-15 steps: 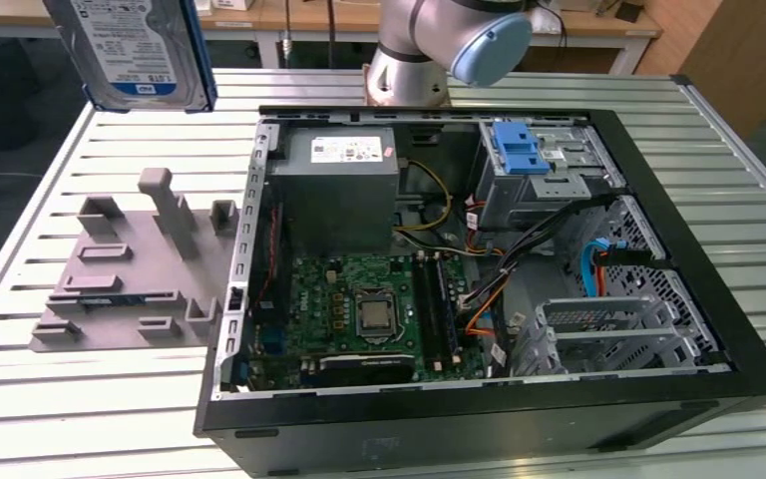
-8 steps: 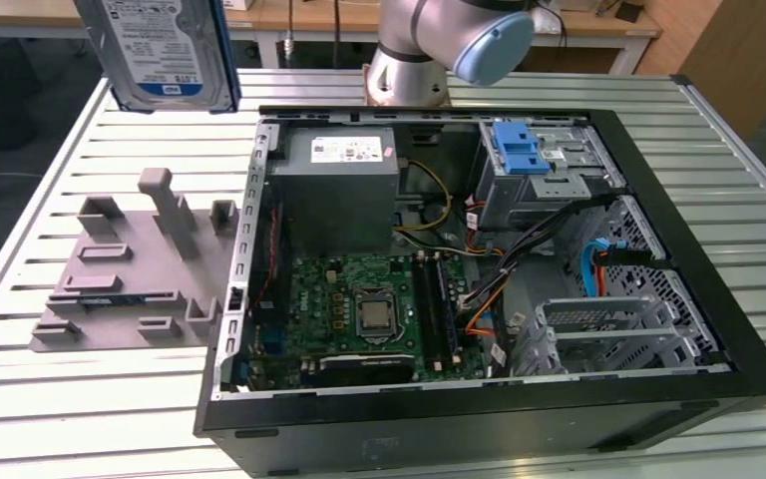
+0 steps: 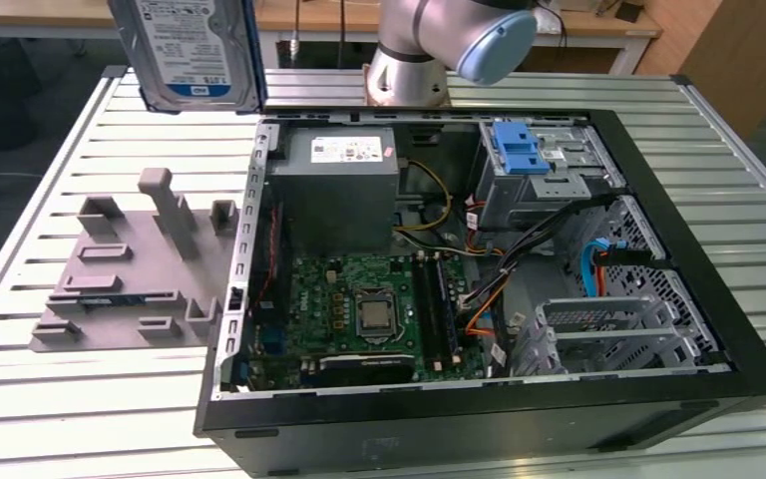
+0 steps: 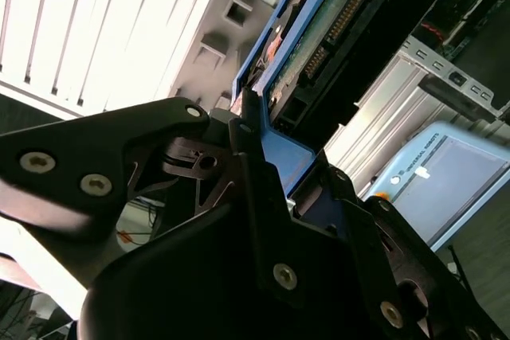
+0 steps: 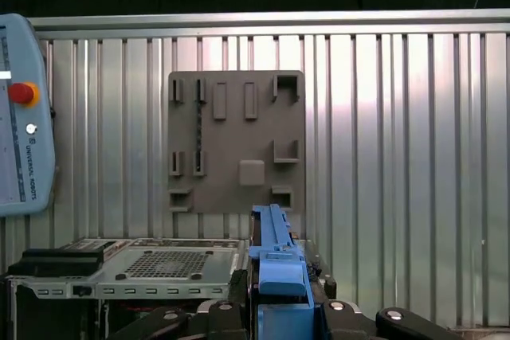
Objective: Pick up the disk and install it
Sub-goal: 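Pick up the disk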
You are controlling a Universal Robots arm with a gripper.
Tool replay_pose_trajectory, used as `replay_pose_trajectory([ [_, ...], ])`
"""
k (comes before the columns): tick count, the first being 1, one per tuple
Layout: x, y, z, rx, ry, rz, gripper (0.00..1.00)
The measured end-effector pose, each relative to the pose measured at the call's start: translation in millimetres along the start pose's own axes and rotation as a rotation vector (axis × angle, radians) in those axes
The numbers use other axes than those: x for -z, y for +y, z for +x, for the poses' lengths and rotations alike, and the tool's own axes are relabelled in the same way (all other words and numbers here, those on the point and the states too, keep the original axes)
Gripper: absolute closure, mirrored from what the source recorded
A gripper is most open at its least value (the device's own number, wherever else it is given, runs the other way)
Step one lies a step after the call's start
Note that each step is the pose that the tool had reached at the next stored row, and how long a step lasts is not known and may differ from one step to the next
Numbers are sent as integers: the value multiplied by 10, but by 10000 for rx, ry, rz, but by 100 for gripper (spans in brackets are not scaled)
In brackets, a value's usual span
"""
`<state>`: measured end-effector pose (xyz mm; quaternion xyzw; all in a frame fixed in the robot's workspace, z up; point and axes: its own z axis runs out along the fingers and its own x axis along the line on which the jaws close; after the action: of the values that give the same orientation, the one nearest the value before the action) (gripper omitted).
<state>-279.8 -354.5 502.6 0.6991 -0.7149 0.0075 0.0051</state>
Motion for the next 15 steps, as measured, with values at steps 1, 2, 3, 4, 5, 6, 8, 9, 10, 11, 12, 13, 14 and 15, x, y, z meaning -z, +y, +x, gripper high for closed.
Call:
replay_pose_trajectory([
  [1,0,-28,3,0,0,-3,64],
  [2,0,-56,7,0,1,-7,64],
  [3,0,-84,11,0,1,-9,64],
  [4,-1,-112,15,0,0,-13,64],
  [5,-1,-139,21,0,0,-16,64],
  [6,-2,-167,26,0,-1,-20,64],
  [8,-1,-200,35,0,-90,-29,64],
  [9,-1,-210,37,0,-241,-33,64],
  [10,-2,-219,40,-1,-401,-33,64],
  [11,-2,-232,44,-2,-515,-38,64],
  [12,-2,-252,49,-1,-548,-40,64],
  [13,-2,-267,59,0,-557,-41,64],
  [14,-3,-275,70,-1,-558,-40,64],
  [15,-4,-284,83,0,-559,-41,64],
])
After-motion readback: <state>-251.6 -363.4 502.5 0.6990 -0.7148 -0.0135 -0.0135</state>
